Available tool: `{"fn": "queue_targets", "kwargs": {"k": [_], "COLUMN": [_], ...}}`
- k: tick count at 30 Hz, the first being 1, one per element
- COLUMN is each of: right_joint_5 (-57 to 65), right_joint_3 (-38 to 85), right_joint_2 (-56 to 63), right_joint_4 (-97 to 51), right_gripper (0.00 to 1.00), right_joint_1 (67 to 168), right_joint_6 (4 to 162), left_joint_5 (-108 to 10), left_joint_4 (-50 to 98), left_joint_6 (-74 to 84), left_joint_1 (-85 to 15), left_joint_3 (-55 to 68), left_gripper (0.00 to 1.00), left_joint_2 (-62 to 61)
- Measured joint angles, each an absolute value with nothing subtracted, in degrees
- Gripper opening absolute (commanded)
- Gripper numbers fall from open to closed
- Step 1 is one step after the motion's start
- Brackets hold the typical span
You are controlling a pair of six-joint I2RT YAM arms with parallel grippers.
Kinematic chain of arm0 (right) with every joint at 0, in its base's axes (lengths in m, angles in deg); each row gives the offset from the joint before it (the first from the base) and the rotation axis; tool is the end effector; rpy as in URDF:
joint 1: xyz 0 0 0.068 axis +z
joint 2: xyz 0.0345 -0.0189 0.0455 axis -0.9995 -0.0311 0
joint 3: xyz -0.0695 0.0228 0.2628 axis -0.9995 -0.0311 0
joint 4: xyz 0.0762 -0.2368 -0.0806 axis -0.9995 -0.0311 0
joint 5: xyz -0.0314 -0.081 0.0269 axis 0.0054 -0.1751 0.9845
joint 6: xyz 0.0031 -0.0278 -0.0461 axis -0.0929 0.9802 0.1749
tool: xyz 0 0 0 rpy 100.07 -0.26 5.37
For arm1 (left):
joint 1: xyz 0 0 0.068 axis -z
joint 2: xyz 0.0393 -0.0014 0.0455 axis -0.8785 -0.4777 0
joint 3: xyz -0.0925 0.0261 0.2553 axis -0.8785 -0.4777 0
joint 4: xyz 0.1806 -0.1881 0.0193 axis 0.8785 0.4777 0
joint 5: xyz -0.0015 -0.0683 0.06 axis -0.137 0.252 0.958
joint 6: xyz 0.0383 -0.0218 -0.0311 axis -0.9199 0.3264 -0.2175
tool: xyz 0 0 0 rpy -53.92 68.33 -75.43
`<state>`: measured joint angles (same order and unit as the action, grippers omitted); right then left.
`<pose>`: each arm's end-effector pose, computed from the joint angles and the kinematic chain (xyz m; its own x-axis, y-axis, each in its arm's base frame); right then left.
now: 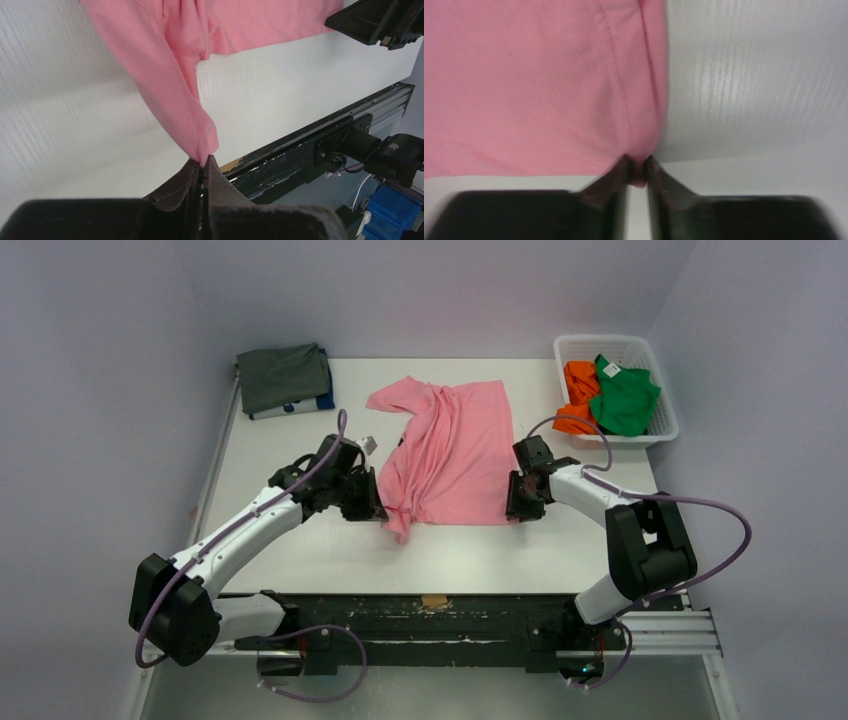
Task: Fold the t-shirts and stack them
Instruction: Flatten out the tshirt
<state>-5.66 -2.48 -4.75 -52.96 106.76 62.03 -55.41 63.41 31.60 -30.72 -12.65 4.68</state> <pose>0.2667 0.0881 0.1642 -0.9328 0.1754 -0.3148 0.1421 0.9818 0.1260 0.2073 -0.1339 0.2582 -0.9351 -0.1421 -0.3245 0.0513 0.8520 -0.5209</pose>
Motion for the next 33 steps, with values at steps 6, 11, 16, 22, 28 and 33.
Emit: {"fn": "queue_targets", "kwargs": {"k": [6, 11, 16, 22, 28, 33], "right_joint_5": [-5.8, -6.7, -9.0, -13.6, -17.4, -17.9], "right_joint_3": [-2.0, 6.8, 14.7, 24.1, 31.9, 38.2], "right_joint_2": [-4.7, -3.4, 4.0, 10.5, 14.4, 16.5], "right_joint_4": [-54.7, -54.7, -45.6, -38.0, -34.2, -33.4], "right_gripper": [0.00, 0.00, 0.00, 0.00, 0.00, 0.00], "right_joint_1": [108.1, 106.6, 103.6, 103.1, 103.1, 103.2], "right_joint_6": [61.0, 60.1, 59.3, 60.9, 66.3, 71.3], "left_joint_5": [-55.4, -54.7, -51.4, -44.7, -34.2, -29.9], "left_joint_4": [62.9, 58.9, 53.0, 49.6, 48.0, 46.6], "left_joint_6": [32.2, 32.2, 31.9, 30.9, 28.4, 25.0], "left_joint_1": [-31.4, -35.7, -39.6, -43.0, -43.5, -43.5], "left_joint_3": [-13.8, -13.1, -5.6, 7.9, 14.2, 20.2], "left_gripper": [0.00, 0.00, 0.00, 0.00, 0.00, 0.00], "left_joint_2": [5.9, 10.1, 12.8, 14.6, 19.3, 22.0]}}
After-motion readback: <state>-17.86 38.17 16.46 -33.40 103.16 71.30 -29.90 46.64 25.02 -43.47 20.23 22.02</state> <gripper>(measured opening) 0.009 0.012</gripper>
